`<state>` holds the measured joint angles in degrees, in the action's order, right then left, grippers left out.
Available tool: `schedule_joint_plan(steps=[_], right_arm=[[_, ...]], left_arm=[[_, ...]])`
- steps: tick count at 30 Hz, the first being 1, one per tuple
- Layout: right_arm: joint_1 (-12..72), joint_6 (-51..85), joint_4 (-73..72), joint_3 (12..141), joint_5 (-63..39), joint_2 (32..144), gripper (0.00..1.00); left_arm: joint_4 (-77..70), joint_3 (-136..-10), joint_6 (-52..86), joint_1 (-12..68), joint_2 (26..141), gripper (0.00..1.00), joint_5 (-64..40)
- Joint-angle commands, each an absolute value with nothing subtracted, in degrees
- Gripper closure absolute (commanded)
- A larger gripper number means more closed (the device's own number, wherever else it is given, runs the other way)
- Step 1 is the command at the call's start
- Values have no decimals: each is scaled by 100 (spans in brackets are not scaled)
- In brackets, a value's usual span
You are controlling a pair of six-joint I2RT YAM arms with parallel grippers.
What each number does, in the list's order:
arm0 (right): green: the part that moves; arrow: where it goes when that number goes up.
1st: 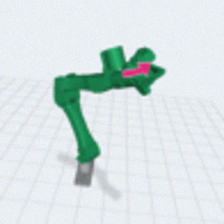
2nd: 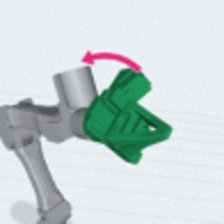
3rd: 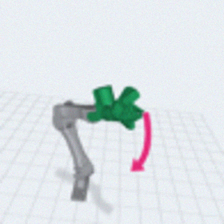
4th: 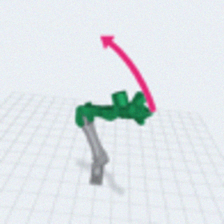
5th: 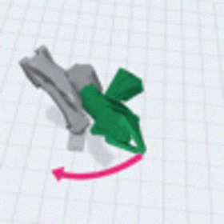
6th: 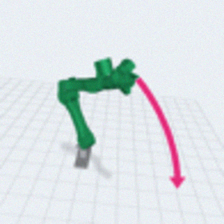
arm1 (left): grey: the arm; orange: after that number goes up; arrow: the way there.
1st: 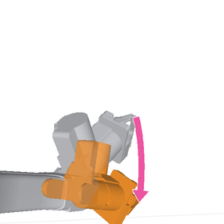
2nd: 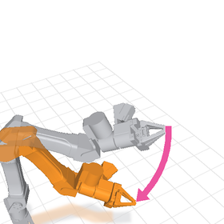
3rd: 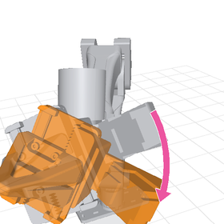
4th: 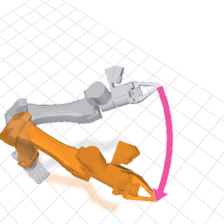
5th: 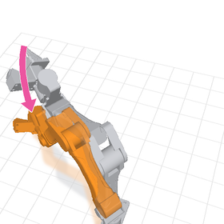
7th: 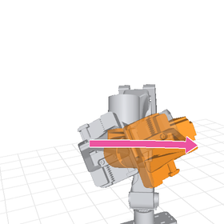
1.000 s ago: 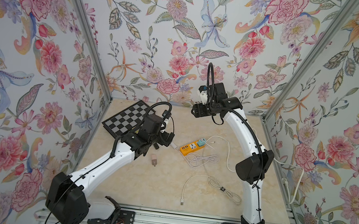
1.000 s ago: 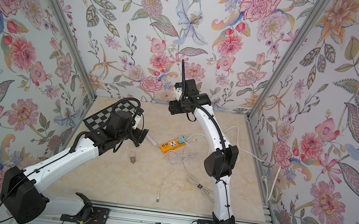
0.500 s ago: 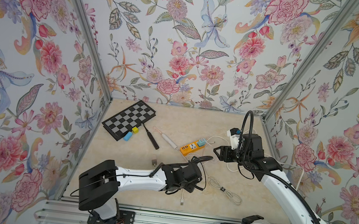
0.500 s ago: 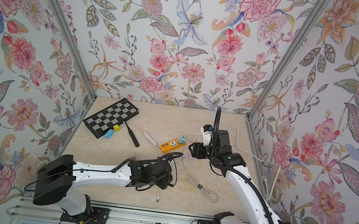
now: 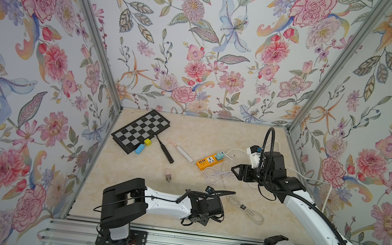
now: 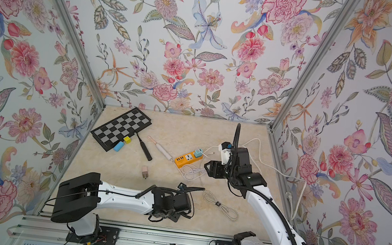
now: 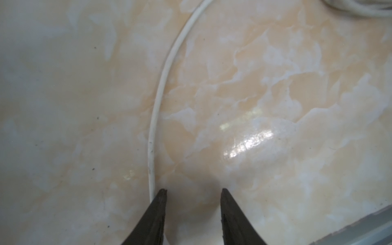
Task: Charge the electric toothbrush
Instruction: Pick up the charging cable from the center of the board.
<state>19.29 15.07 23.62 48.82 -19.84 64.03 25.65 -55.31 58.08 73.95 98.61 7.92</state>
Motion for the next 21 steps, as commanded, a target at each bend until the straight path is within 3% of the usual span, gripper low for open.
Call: schedule_joint_plan(steps=[1,12,21], right_arm=[[1925,1580,2223,5062,-2131,6509,28],[1969,1564,2223,5159,-2154,6614,28],[2012,1547,2220,5248,-2124,6654,28]], left_arm=[[2881,-5331,5853,7429,9586,51,1277],[3210,-4776,5756,7486,8767,44,1657],[2066,-4417,5440,7474,8868,43,955]])
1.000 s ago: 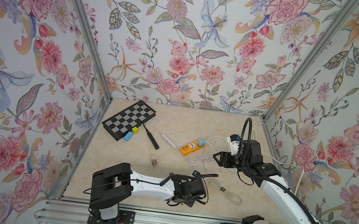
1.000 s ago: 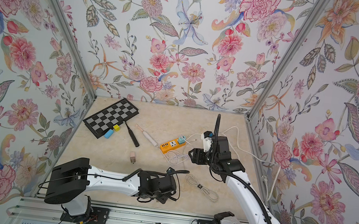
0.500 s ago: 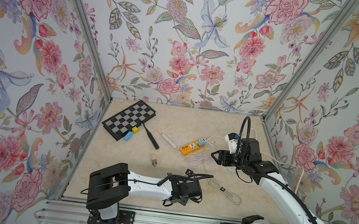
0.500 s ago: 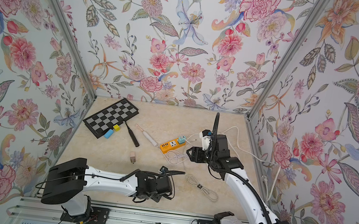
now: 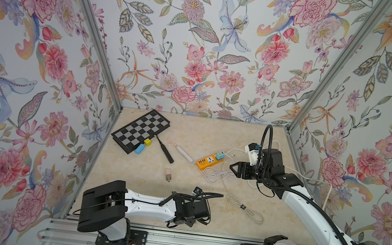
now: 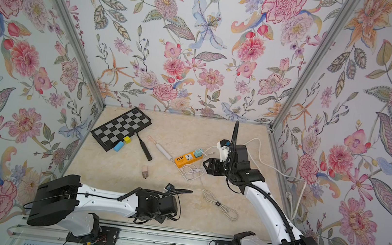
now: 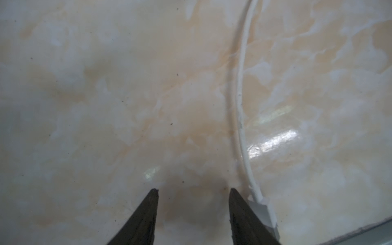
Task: Charge the electric toothbrush
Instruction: Pick up the charging cable from the center of the board.
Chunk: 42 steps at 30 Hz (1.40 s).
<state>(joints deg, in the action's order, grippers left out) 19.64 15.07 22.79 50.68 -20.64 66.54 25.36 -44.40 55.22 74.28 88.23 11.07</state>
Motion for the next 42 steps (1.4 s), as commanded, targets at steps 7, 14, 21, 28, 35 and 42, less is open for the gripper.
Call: schedule_joint_plan(steps=[7,14,21,28,35,42], right_arm=[[2059,1582,2224,5210,-2101,6701,28],[2092,1562,2232,5250,-2091,6751,28],[2106,1645,2240,5336,-2130,6775,27],[2101,1346,2217,5615,-3075,7106,29],[2337,1485,1342,5648,-4992,7584,26],[2564,482,-1663,3967,-5084,6509,21]], left_arm=[[1539,-4401,5442,7334,8642,36,725],[1719,-4430,5388,7327,9214,51,623],[2537,-4631,4836,7250,9157,100,1118],[2735,-5357,2159,6635,7920,100,2458],[822,-4879,-2099,6250,6556,100,2300],[293,-4959,-3155,5693,6491,100,841]])
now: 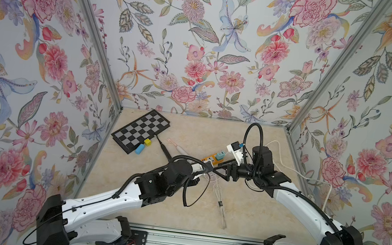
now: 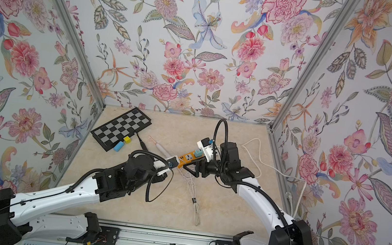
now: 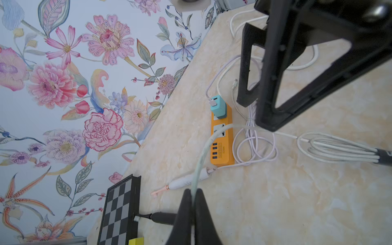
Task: Charge the electric toothbrush
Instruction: Pick up the charging cable from the center of the board.
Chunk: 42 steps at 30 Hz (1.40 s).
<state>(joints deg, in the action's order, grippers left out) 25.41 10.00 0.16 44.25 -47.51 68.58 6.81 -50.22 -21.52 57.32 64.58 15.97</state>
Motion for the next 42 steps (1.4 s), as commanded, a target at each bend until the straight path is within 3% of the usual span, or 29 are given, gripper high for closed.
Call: schedule_joint_plan(steps=[1,4,9,11,21,22,23,24,26,28,29,33,38,42], right_arm=[[2602,351,-2125,3728,-5136,6377,19],[2748,-67,-2390,3574,-4747,6270,18],[2816,-442,-2463,3746,-4940,6574,19],[2882,-684,-2536,3765,-5140,6680,26],[2987,-860,-2243,4041,-5465,7023,100],[2993,-868,-2217,4071,-5468,7027,100],[2988,-867,-2187,4098,-5416,7026,100],[3001,-874,-2155,4125,-5293,7016,100],[3010,-975,-2090,4148,-4926,6966,100],[3077,-1225,-2086,4106,-4310,6847,100],[3114,-1352,-2123,4068,-4043,6791,100],[3349,-2096,-2380,3901,-2855,6616,100],[3558,-2733,-3046,3815,-1827,6572,100],[3595,-2717,-3663,3871,-1779,6623,100]], left_arm=[[314,-5002,-3194,5694,6556,100,745],[358,-5066,-3280,5692,6657,100,512],[306,-5039,-3474,5697,6752,100,203],[311,-5084,-3511,5695,6814,100,193],[206,-5056,-3540,5690,6742,100,162],[112,-5046,-3401,5686,6733,92,265],[8,-5046,-3223,5682,6735,75,398],[-130,-5047,-2899,5635,6705,57,513],[-577,-5002,-1837,5394,6554,34,580],[-906,-4986,-74,4749,6325,9,-261],[-1093,-4948,741,4409,6257,1,-781],[-2304,-4517,4127,3406,6329,3,-2399],[-4051,-4176,6753,3183,6910,12,-3409],[-5749,-3893,8426,2895,7547,15,-3802]])
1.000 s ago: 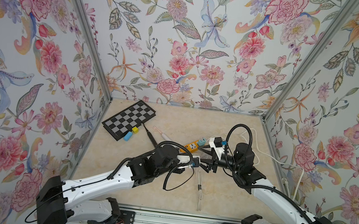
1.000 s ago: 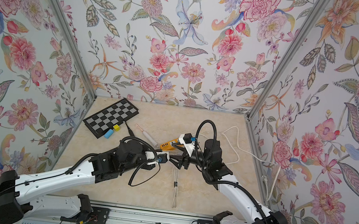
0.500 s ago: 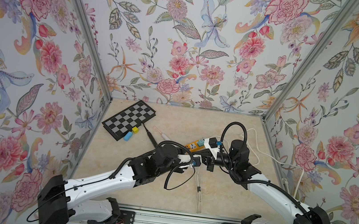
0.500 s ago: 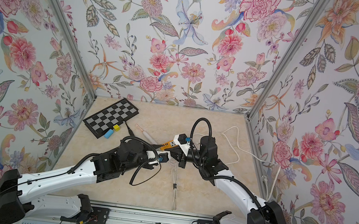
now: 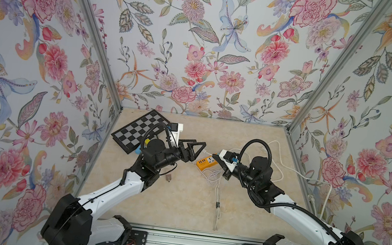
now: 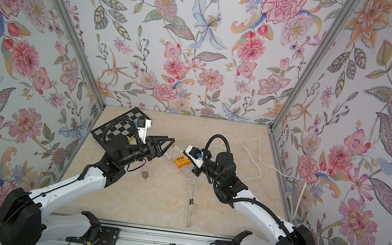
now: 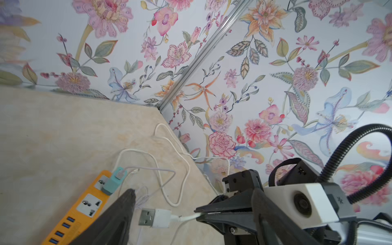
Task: Charge the electric toothbrush
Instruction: Pick up the charging cable from the center of the board.
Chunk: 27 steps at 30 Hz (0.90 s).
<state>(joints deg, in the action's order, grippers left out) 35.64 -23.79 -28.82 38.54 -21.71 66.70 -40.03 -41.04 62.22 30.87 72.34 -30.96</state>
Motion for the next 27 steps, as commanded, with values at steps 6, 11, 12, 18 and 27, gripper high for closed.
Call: schedule_joint_plan(steps=[6,11,12,18,27], right_arm=[[3604,-2451,-3342,4172,-2210,6694,100],[3604,-1851,-3441,4203,-2293,6689,100],[3604,-1772,-3490,4201,-2369,6688,100],[3579,-1485,-3586,4258,-2514,6845,100],[3575,-1253,-3703,4368,-2479,7051,100]], left_arm=[[-7099,-3885,8859,2750,8100,23,-3897],[-7874,-4016,9208,2742,8513,37,-3985],[-7859,-3996,9173,2742,8534,38,-3961],[-7526,-4028,8921,2741,8465,43,-3883],[-7602,-3987,8982,2748,8382,62,-3880]])
